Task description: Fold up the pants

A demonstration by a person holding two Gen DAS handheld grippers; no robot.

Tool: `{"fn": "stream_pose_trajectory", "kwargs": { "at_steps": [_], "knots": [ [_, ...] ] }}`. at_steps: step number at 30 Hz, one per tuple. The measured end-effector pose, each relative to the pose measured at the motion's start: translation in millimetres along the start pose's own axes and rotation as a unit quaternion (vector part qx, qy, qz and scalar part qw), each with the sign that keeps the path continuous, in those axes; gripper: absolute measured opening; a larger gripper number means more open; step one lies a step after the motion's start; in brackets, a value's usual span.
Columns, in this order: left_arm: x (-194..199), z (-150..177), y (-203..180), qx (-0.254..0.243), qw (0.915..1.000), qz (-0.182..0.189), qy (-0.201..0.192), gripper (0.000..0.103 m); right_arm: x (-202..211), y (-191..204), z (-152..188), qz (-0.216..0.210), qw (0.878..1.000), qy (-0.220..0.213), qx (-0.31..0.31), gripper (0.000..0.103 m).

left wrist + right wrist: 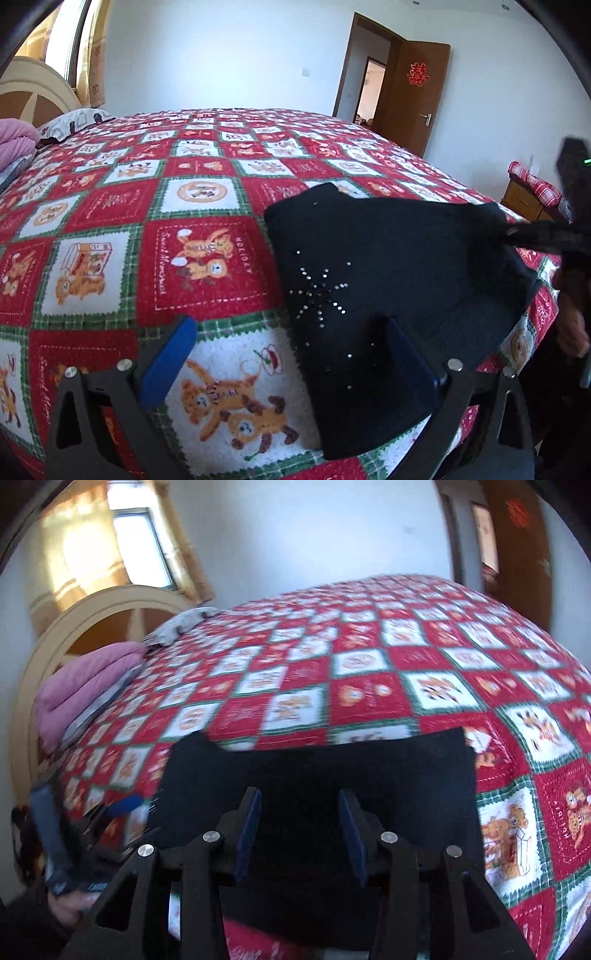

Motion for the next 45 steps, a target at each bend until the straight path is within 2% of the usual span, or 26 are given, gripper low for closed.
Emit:
{"fn": "stream_pose_trajectory", "kwargs": {
  "at_steps": [2,3,9,13,16,22,25,31,33,35,39,45],
  "knots": [
    [0,0,0,-0.001,1.0,0.002,0.0,0.103,-21,-21,4,0.031,0.998,0.043,-0.029,0.045],
    [0,1,0,-0.003,1.0,0.002,0.0,0.103,-28,-26,6,0.025,0.997,0.055,-0.041,0.045],
    [2,1,1,0.0,1.0,0.007,-0.001,0.103,-18,-13,0,0.046,0.997,0.062,-0.005,0.045],
    [4,1,1,0.002,1.0,0.01,-0.001,0.103,3,-2,-12,0.059,0.997,0.036,0.016,0.046],
    [4,2,1,0.003,0.9999,0.01,-0.001,0.103,10,12,-23,0.049,0.998,0.023,0.029,0.046],
    [5,5,-2,-0.011,0.9999,0.008,0.0,0.103,-9,57,-39,-0.016,0.997,0.023,0.067,0.046],
    [5,8,-3,-0.019,0.9998,0.006,-0.003,0.103,-31,82,-47,-0.054,0.995,0.042,0.079,0.046],
    [7,10,-2,-0.024,0.9996,0.011,-0.009,0.103,-69,127,-56,-0.091,0.984,0.081,0.13,0.046],
    [6,11,-2,-0.026,0.9995,0.012,-0.011,0.103,-82,141,-53,-0.106,0.977,0.108,0.149,0.046],
    [7,12,-3,-0.03,0.9994,0.011,-0.015,0.103,-96,150,-46,-0.104,0.969,0.142,0.173,0.046],
    [6,13,-4,-0.035,0.9991,0.01,-0.021,0.103,-131,153,-23,-0.033,0.952,0.19,0.236,0.046],
    [8,15,-5,-0.036,0.999,0.011,-0.024,0.103,-135,139,-27,-0.056,0.966,0.183,0.172,0.046]
  ]
}}
Point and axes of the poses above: each gripper's, at about its wrist camera, not at the fingertips, and x roughly against the way its jaws point, y to its left, z to its underside, the point moved 4 cm from there along -x, roughly the way its jaws point, and after that the axes turned 4 degrees about -y, right-handed, at the moved point
